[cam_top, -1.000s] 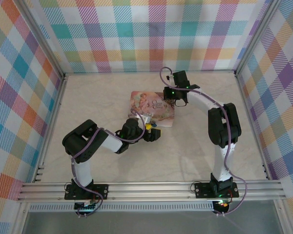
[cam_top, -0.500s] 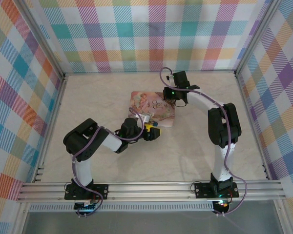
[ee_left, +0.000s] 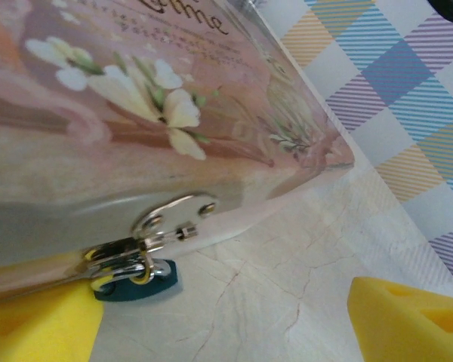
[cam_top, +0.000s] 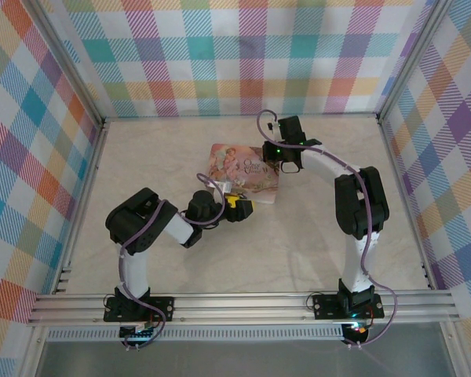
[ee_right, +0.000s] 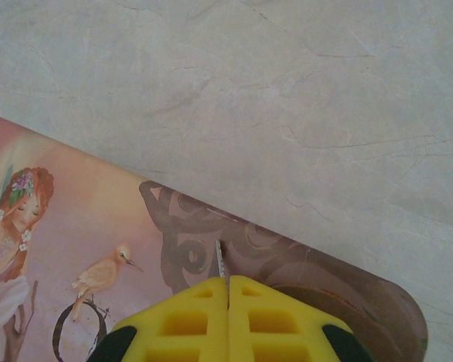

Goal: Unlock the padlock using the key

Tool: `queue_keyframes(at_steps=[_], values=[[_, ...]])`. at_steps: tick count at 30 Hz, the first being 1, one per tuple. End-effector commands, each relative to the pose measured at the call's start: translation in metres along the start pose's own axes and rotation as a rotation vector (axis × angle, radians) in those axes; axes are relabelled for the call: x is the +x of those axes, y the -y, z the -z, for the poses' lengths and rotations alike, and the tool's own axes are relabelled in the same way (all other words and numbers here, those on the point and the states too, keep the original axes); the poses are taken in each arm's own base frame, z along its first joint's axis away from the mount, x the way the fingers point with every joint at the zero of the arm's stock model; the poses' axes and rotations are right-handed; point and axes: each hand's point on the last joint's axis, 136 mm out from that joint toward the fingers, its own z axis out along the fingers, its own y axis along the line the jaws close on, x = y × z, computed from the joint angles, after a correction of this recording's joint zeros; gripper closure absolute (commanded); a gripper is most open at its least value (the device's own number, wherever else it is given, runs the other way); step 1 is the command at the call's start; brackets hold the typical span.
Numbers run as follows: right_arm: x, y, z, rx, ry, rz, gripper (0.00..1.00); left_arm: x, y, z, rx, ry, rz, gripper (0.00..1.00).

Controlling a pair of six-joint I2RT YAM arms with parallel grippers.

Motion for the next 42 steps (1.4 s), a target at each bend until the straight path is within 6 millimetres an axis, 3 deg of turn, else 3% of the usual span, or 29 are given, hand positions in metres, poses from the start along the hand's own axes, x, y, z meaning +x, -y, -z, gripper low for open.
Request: queue_keyframes(at_steps=[1,4,11,19,25,42], values=[[0.017,0.0,0.004,0.002,-0.049,0.019,1.0,-0.006,-0.004,-0.005,0.018,0.025,0.014,0.14],[0.016,-0.001,0.005,0.001,-0.045,0.021,1.0,-0.003,-0.006,-0.007,0.033,0.018,0.026,0.15],[0.015,-0.001,0.008,0.002,-0.039,0.028,1.0,-0.005,0.01,-0.005,0.118,0.002,0.03,0.24],[0.015,-0.002,0.009,-0.004,-0.033,0.02,1.0,-0.005,0.014,0.003,0.118,-0.002,0.038,0.28],[0.015,-0.002,0.01,-0.006,-0.033,0.018,1.0,-0.011,0.007,0.008,0.075,0.049,0.039,0.27],[0.018,-0.003,0.011,-0.005,-0.034,0.015,1.0,-0.019,0.024,0.01,0.154,0.057,0.06,0.33]])
